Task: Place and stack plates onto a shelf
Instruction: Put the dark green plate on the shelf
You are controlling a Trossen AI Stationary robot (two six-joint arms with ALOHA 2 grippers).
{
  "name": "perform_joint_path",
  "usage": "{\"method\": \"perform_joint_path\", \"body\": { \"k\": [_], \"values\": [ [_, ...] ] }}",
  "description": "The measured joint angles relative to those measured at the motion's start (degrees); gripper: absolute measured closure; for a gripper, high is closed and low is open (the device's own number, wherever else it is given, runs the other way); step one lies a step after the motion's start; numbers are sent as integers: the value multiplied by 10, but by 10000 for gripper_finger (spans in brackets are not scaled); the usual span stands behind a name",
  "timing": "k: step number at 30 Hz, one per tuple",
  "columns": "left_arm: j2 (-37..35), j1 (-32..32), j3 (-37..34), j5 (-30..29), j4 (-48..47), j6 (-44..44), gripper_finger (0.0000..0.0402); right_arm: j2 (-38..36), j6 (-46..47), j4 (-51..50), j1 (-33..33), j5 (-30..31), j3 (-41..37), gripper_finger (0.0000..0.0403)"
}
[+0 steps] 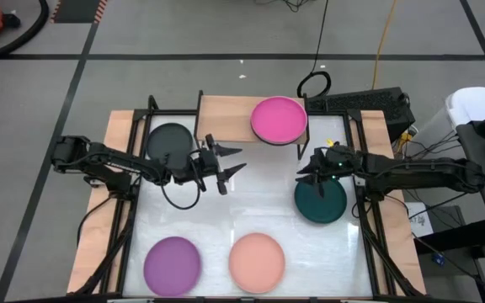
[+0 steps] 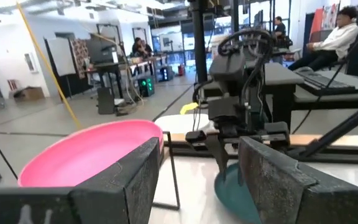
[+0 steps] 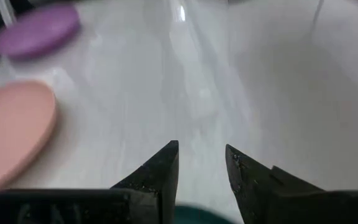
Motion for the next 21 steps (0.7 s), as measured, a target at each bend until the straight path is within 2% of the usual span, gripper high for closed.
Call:
{"method": "perform_joint_path", "body": {
  "k": [4, 8, 11, 17, 21],
  "values": [
    [0, 0, 0, 0, -7, -3, 179, 38, 3, -59, 6, 7, 22, 289],
    [0, 0, 0, 0, -7, -3, 179, 78, 1, -125, 6, 76, 40, 289],
    [0, 0, 0, 0, -8, -5, 179, 99, -37, -128, 6, 101, 40, 289],
    [0, 0, 0, 1, -16, -8, 179, 131, -84, -127, 6, 109, 40, 289],
    [0, 0, 0, 1, -16, -7, 179, 146, -95, -128, 5, 152, 40, 289]
  ]
}}
